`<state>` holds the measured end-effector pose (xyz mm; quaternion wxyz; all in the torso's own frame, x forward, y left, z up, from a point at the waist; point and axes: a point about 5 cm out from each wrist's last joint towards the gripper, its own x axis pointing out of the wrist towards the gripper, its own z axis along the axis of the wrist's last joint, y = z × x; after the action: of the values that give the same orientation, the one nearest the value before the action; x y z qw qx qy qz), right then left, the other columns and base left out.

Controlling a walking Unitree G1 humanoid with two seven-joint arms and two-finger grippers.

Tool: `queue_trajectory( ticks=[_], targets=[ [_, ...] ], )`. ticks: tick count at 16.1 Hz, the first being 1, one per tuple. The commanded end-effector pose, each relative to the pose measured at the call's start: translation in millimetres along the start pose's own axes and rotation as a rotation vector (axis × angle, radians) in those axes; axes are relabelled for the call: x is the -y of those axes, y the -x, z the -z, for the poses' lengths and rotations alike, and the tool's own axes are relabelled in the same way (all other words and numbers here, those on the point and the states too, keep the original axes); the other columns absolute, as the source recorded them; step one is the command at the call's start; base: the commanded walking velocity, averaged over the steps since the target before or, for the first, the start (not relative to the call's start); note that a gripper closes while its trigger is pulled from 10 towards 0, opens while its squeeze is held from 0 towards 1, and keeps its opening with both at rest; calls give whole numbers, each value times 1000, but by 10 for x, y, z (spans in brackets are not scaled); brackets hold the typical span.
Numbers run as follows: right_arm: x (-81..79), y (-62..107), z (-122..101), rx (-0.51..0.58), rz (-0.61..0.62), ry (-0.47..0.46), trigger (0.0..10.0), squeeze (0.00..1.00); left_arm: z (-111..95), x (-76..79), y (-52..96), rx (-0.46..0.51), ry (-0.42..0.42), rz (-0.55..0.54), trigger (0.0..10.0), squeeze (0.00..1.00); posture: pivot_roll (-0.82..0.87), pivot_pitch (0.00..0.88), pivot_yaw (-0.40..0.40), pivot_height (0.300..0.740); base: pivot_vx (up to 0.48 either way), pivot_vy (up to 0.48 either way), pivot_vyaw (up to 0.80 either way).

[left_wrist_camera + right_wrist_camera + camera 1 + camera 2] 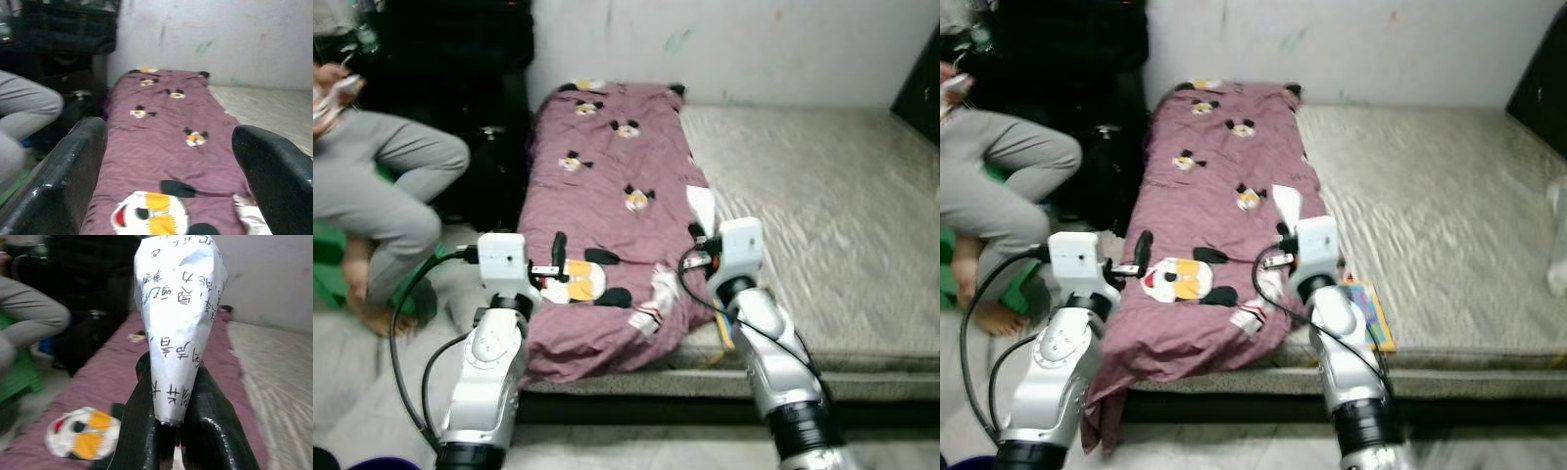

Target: Clean up the room

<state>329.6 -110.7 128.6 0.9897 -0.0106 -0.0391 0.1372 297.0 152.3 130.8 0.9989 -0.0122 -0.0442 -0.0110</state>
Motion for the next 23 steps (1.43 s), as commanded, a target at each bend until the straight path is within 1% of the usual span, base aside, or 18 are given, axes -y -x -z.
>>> queue_trajectory(
  ticks=[1, 7, 13, 16, 20, 23],
  targets=[
    [-53, -28, -55, 24, -22, 14, 10000, 0, -25, -29, 0, 15, -8, -19, 10000, 0, -23, 0, -20, 740, 0, 0, 800],
    [-52, -29, -42, 18, -24, 17, 10000, 0, -43, -1, -6, 29, -19, 3, 10000, 0, -23, 0, -20, 740, 0, 0, 800],
    [-62, -35, -37, 18, -33, 23, 10000, 0, -35, 17, -4, 26, -2, 11, 10000, 0, -23, 0, -20, 740, 0, 0, 800],
    [-66, -34, -33, 17, -33, 24, 10000, 0, -18, 11, 8, 22, -17, 15, 10000, 0, -24, 0, -17, 740, 0, 0, 800],
    [-68, -35, -25, 14, -34, 23, 10000, 0, -8, -19, 21, 19, -12, 7, 10000, 0, -21, 0, -21, 740, 0, 0, 800],
    [-75, -45, -27, 15, -40, 24, 10000, 0, -28, 22, 30, 32, 5, 54, 10000, 0, -22, 0, -23, 740, 0, 0, 0]
  ],
)
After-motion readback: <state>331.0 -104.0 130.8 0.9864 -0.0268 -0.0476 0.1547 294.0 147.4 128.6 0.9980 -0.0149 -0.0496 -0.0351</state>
